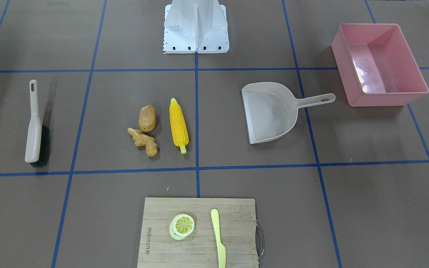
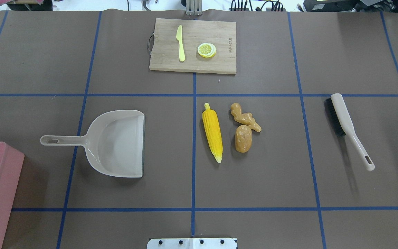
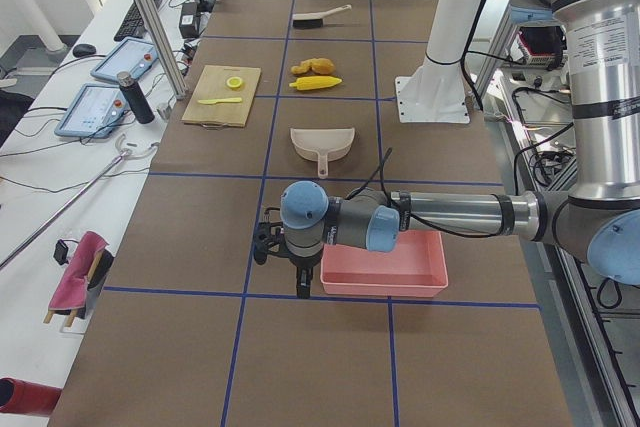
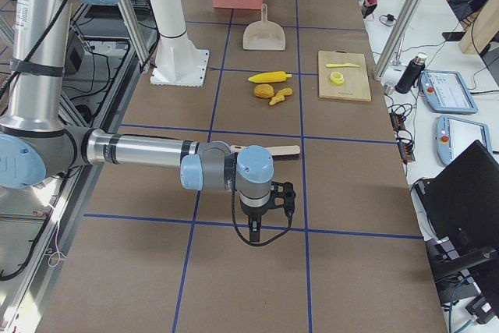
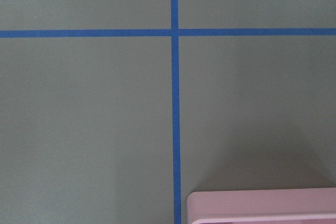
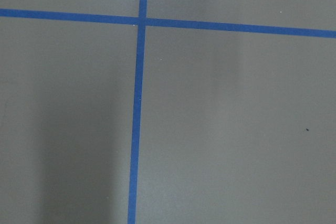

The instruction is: Sweep and dump trash into bin

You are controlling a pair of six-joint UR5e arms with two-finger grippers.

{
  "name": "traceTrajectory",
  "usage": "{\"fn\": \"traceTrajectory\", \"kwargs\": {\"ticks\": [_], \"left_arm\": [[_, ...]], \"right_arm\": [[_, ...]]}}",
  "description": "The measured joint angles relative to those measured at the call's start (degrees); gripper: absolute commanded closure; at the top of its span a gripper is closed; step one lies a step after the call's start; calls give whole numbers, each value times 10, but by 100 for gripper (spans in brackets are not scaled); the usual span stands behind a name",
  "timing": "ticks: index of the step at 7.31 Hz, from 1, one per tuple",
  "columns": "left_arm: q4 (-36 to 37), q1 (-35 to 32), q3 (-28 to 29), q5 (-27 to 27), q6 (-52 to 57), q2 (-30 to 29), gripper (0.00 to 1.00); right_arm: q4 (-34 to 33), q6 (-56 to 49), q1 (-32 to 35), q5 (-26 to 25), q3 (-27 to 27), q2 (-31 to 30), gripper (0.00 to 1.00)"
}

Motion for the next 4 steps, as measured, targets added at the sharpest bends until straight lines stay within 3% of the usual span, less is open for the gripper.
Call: {"fn": "traceTrajectory", "kwargs": {"ticks": [4], "left_arm": [[0, 0, -27, 2, 6, -6, 2]], "right_arm": [[-30, 1, 0, 2, 13, 8, 0]]}}
